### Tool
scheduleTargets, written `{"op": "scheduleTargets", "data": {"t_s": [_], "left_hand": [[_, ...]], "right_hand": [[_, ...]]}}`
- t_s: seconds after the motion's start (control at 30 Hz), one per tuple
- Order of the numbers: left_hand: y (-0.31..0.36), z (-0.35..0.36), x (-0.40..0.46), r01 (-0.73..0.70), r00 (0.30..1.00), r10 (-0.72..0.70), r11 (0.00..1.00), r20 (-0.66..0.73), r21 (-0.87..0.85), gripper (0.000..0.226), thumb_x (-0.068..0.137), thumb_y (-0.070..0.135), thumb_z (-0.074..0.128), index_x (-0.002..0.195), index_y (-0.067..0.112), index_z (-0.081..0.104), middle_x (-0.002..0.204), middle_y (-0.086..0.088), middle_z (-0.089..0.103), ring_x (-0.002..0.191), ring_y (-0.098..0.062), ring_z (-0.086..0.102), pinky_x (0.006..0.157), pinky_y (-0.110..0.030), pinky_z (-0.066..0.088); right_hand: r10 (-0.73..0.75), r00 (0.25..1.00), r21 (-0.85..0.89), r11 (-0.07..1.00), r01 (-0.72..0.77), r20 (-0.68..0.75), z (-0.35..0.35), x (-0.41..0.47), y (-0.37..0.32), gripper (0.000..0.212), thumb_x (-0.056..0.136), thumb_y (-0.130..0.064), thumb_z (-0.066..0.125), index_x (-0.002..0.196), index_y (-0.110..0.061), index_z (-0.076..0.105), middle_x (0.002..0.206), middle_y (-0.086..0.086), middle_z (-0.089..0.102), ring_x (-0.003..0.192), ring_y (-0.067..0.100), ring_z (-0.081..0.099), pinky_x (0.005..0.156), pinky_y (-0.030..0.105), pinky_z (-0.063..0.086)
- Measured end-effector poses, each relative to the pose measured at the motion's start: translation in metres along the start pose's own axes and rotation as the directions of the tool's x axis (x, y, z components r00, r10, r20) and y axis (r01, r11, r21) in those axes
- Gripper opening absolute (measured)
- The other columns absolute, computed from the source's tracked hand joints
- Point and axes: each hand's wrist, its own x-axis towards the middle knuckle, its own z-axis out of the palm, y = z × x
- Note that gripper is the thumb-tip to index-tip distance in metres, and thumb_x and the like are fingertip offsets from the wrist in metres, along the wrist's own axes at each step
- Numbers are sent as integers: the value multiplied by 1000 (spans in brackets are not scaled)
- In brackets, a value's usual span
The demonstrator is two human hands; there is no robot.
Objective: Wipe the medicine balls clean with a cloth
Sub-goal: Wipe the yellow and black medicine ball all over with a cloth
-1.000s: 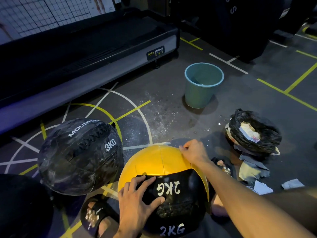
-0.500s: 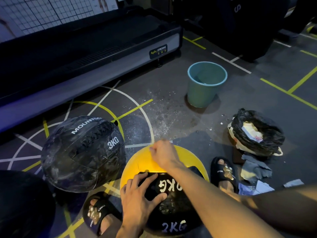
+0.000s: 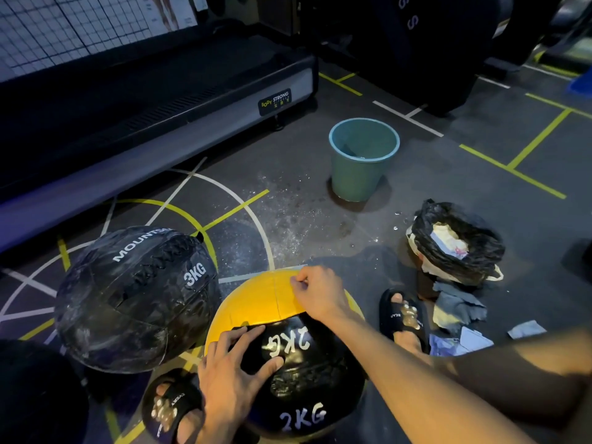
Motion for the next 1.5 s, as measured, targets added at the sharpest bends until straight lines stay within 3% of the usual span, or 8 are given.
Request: {"op": "scheduleTargets", "data": {"t_s": [0.1, 0.43, 0.53, 0.7, 0.93, 1.13, 1.33, 1.5], "left_hand": [[-4, -5, 2, 24, 1000, -24, 1000, 12, -11, 78, 61, 100, 43, 127, 62, 59, 118, 31, 44, 114, -12, 51, 87, -44, 42], [-16, -24, 17, 97, 993, -82, 973, 80, -210, 66, 64, 92, 63, 123, 62, 55, 123, 19, 51, 117, -14, 43, 93, -38, 36], [-12, -23, 17, 103, 994, -90, 971, 68, -216, 72, 58, 91, 55, 123, 59, 57, 121, 18, 51, 112, -13, 41, 93, -38, 36], [-12, -23, 18, 126, 990, -110, 970, 87, -209, 73, 58, 92, 57, 124, 60, 57, 122, 16, 51, 113, -10, 39, 95, -37, 34], [-6, -21, 18, 142, 989, -129, 969, 78, -201, 69, 61, 83, 65, 125, 57, 58, 124, 13, 52, 113, -10, 38, 96, -37, 34], [-8, -19, 19, 149, 988, -139, 975, 72, -162, 61, 71, 76, 76, 126, 55, 59, 123, 12, 52, 117, -17, 43, 97, -41, 38], [1, -17, 26, 144, 988, -137, 986, 75, -86, 63, 71, 82, 70, 128, 57, 58, 122, 16, 49, 114, -11, 41, 93, -41, 40], [15, -29, 38, 102, 987, -100, 995, 124, -11, 59, 82, 66, 68, 136, 43, 60, 126, 9, 51, 123, -23, 47, 99, -48, 41]], "right_hand": [[1, 1000, 79, 997, 0, -7, -3, -1, 10, 35, 99, -37, 58, 76, -14, 70, 74, 0, 70, 72, 21, 66, 71, 39, 56], [497, 853, 505, 782, -364, -156, -65, -7, 115, 29, 85, -36, 78, 67, -14, 71, 61, 0, 71, 57, 19, 65, 66, 37, 54], [331, 924, 510, 838, -194, -193, -41, -7, 91, 27, 86, -39, 76, 75, -14, 72, 59, -2, 68, 50, 14, 59, 60, 37, 51], [-89, 980, 219, 967, 127, -176, -4, -26, 52, 9, 97, -26, 67, 99, -19, 72, 87, -10, 52, 75, -15, 53, 66, -2, 35], [325, 933, 295, 916, -271, -154, -2, -22, 114, 21, 95, -38, 69, 82, -22, 70, 78, -4, 70, 77, 12, 67, 65, 21, 42], [7, 954, 349, 932, 102, -298, 10, -34, 76, 4, 94, -15, 70, 91, -15, 69, 95, -6, 65, 89, -11, 62, 72, 1, 43], [153, 958, 255, 963, -89, -241, 6, -31, 133, 33, 98, -46, 63, 69, -36, 50, 73, -10, 56, 71, -3, 58, 63, 10, 37], [140, 972, 289, 954, -81, -190, 3, -33, 136, 9, 96, -32, 69, 88, -29, 65, 86, -12, 60, 77, -7, 58, 67, 9, 39]]}}
